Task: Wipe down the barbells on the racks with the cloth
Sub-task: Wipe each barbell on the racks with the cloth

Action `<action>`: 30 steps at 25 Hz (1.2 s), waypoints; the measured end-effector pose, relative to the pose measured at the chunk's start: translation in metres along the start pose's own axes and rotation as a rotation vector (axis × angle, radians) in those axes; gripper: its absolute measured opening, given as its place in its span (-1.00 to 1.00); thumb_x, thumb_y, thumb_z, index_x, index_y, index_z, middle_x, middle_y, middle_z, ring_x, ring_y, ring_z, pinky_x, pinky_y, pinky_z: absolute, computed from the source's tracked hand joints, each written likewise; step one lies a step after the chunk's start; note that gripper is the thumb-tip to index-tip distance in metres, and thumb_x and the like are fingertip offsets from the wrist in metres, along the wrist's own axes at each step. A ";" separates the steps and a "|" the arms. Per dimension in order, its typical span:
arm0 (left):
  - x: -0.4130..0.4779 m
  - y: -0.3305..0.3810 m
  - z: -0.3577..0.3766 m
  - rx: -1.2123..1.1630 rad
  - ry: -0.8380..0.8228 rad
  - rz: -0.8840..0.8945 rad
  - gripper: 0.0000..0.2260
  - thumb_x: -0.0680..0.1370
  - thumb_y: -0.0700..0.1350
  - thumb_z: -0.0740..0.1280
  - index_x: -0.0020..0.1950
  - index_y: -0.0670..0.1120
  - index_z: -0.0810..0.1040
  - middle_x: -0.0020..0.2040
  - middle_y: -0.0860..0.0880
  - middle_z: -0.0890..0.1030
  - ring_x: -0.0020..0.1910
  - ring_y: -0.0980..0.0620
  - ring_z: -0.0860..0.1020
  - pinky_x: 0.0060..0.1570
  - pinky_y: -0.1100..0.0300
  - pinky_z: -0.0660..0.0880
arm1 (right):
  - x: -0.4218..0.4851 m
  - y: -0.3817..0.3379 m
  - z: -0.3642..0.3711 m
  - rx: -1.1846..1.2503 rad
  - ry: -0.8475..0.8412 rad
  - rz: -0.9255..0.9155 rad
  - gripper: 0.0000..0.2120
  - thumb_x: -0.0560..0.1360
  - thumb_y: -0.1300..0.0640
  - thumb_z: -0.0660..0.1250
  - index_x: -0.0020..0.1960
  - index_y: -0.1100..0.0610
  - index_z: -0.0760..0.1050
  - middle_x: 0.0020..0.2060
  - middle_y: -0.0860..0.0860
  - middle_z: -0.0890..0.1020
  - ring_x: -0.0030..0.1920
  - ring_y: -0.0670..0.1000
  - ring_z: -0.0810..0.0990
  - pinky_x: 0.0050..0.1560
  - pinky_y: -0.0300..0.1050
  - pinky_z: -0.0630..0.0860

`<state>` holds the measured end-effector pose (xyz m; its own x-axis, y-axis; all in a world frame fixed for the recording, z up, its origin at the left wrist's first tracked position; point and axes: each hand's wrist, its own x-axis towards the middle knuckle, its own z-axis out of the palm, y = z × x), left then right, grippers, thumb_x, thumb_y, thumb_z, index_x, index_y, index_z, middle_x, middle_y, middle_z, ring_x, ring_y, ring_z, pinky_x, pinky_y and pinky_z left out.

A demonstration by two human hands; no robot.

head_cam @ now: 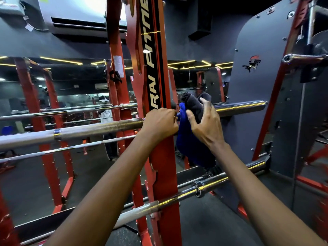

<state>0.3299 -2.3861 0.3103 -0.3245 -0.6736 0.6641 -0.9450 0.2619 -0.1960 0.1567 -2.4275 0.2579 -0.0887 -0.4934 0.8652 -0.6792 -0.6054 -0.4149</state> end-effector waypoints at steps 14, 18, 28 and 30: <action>0.010 0.003 0.004 0.038 -0.015 0.017 -0.64 0.61 -0.05 0.23 0.42 0.00 0.45 -0.07 0.00 0.56 -0.20 0.05 0.50 -0.26 0.19 0.46 | 0.021 0.040 0.012 0.049 0.170 -0.051 -0.67 0.56 -0.15 0.34 0.11 0.10 0.51 0.02 -0.03 0.50 0.04 0.01 0.48 0.10 0.01 0.48; 0.018 0.015 0.003 -0.192 -0.026 -0.075 -0.67 0.67 0.05 0.05 0.37 -0.07 0.30 0.00 -0.07 0.57 -0.12 -0.04 0.52 -0.15 0.03 0.44 | 0.014 0.054 0.018 0.071 0.186 -0.214 -0.66 0.57 -0.09 0.34 0.18 0.15 0.53 0.11 0.07 0.56 0.13 0.06 0.51 0.16 -0.11 0.39; 0.040 0.035 0.027 -0.146 -0.034 -0.119 -0.67 0.70 0.10 -0.04 0.21 0.00 0.43 0.09 -0.04 0.56 0.06 -0.07 0.54 -0.05 0.01 0.43 | 0.034 0.084 0.013 0.192 0.437 0.064 -0.71 0.50 -0.01 0.35 0.09 0.19 0.54 0.03 0.10 0.57 0.07 0.12 0.54 0.17 -0.05 0.46; 0.042 0.039 0.030 -0.107 0.015 -0.151 -0.67 0.69 0.11 -0.04 0.09 -0.01 0.44 -0.01 -0.02 0.57 -0.05 -0.05 0.54 -0.11 0.03 0.43 | 0.022 0.070 0.024 0.211 0.403 -0.061 -0.69 0.54 0.00 0.36 0.15 0.20 0.54 0.09 0.10 0.58 0.13 0.12 0.54 0.25 0.02 0.46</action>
<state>0.2777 -2.4250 0.3092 -0.1778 -0.7005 0.6912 -0.9728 0.2312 -0.0158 0.1246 -2.4954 0.2410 -0.3584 -0.1960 0.9128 -0.5321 -0.7605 -0.3722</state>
